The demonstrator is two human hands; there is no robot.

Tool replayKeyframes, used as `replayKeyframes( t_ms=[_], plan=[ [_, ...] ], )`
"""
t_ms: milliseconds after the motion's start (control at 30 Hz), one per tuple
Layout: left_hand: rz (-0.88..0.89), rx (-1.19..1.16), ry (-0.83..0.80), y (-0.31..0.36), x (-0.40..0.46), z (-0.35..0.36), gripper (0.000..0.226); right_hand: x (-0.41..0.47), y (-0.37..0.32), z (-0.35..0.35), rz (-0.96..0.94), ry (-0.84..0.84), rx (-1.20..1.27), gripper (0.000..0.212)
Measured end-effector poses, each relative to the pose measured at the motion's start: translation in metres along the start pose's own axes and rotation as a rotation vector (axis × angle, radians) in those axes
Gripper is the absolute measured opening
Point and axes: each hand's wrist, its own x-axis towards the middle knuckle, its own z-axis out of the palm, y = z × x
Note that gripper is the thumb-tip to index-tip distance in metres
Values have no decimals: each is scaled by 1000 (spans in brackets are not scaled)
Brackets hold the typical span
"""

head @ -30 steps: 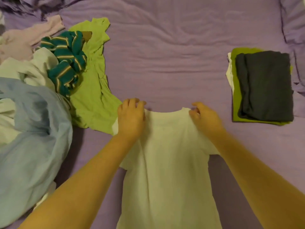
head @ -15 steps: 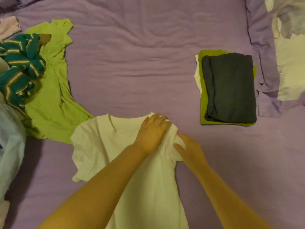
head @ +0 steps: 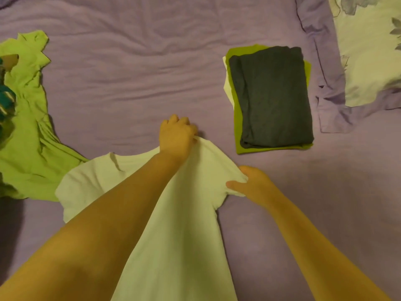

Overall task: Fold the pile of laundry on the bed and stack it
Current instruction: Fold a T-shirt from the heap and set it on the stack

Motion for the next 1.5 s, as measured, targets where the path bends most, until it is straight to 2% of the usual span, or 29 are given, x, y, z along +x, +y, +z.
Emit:
replayKeyframes(
  t_ms=[67,133,233,267,367,500,567,633,667,767,833,867,933,967,1100,1200,1267,1333,1433,1500],
  plan=[
    [-108,-60,-2,-1,8,0,23,3,4,-2,-19,114,26,17],
    [-218,-154,-11,-1,15,0,23,6,8,-2,-57,253,112,19],
    [-234,-236,-30,4,13,4,25,10,11,6,-64,402,219,16],
    [-210,-254,-27,7,7,7,26,10,12,10,-40,411,249,19],
    [-136,-288,40,18,-14,18,30,8,12,21,-3,386,363,50],
    [-171,-420,91,14,-9,12,27,4,11,26,-37,539,275,53],
    [-142,-465,31,12,-2,5,29,5,5,25,-54,558,245,60],
    [-55,-441,-20,15,-9,2,41,4,0,28,-49,564,87,71],
    [-5,-390,-17,17,-16,5,49,1,-2,29,-58,596,-77,75],
    [110,-146,-83,14,-52,24,65,-14,-7,42,-290,656,-594,74],
    [142,-42,-152,6,-79,40,63,-19,-11,56,-472,570,-777,66],
    [139,-19,-178,1,-92,47,61,-19,-14,63,-503,450,-845,64],
    [110,0,-210,-12,-112,56,59,-14,-19,78,-460,189,-982,63],
    [101,10,-216,-18,-120,59,59,-10,-19,84,-409,115,-1022,63],
    [120,50,-189,-53,-146,59,58,-1,-35,103,-277,123,-1028,64],
    [70,37,-124,-88,-165,48,53,1,-64,127,-328,58,-1104,67],
    [-15,-1,-23,-115,-178,40,48,3,-88,146,-376,2,-1070,70],
    [-171,-42,76,-143,-190,33,52,4,-115,166,-444,-34,-982,67],
    [-488,-208,104,-181,-199,27,67,11,-158,197,-637,-31,-907,57],
    [-661,-372,50,-203,-198,25,63,21,-186,218,-728,-10,-900,51]
  ],
)
